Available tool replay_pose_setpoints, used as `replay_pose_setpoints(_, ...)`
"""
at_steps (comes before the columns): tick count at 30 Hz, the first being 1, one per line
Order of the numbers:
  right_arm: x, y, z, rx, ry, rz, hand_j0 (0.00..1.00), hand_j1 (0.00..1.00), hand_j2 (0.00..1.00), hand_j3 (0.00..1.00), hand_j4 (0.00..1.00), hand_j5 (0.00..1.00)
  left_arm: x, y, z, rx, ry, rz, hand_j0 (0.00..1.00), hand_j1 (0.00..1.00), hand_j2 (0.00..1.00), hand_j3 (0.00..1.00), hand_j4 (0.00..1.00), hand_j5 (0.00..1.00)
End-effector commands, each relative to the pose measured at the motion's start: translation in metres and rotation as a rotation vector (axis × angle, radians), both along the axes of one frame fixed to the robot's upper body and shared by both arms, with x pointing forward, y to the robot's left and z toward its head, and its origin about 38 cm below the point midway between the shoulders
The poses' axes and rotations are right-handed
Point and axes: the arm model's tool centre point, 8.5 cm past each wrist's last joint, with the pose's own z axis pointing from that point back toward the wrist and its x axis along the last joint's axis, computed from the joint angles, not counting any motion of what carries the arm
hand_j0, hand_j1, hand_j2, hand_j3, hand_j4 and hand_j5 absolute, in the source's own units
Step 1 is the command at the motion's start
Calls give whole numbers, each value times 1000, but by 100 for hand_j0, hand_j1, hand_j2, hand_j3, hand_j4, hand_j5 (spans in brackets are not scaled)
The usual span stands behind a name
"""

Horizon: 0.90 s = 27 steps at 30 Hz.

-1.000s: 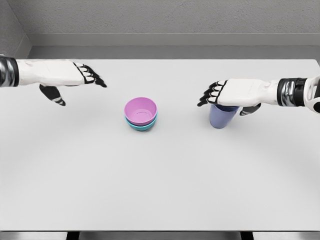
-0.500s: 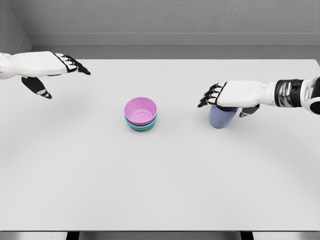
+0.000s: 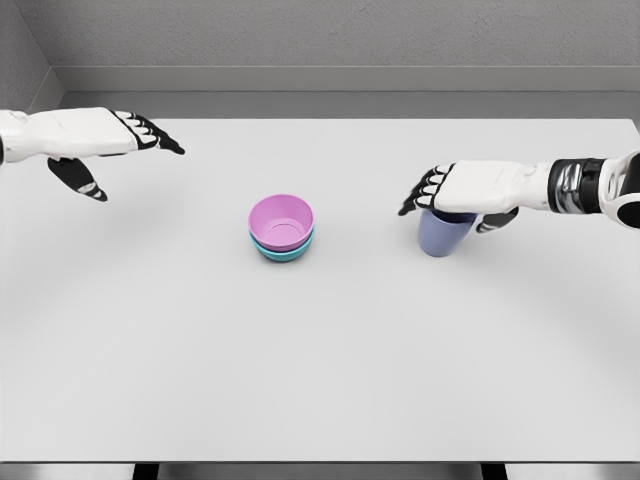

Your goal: Stacking bowl and cup with both arms

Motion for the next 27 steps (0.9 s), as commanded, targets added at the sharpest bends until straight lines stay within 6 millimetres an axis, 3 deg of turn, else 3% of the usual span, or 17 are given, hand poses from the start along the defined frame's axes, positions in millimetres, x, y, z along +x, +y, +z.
replay_pose_setpoints(1, 0, 0, 0, 4, 2, -4, 84, 84, 84, 84, 84, 84, 0, 1, 1, -5, 0, 4, 100, 100, 100, 100, 100, 100)
replay_pose_setpoints(7, 0, 0, 0, 5, 2, -2, 76, 76, 76, 76, 76, 76, 0, -1, 1, -6, 0, 1, 100, 100, 100, 100, 100, 100)
replay_pose_setpoints(21, 1, -1, 3, 15, -1, -6, 42, 42, 42, 42, 42, 42, 0, -1, 0, -5, 1, -1, 100, 100, 100, 100, 100, 100)
replay_pose_setpoints(27, 2, -2, 7, 25, -6, -10, 37, 37, 37, 37, 37, 37, 0, -1, 0, -4, 0, -1, 100, 100, 100, 100, 100, 100)
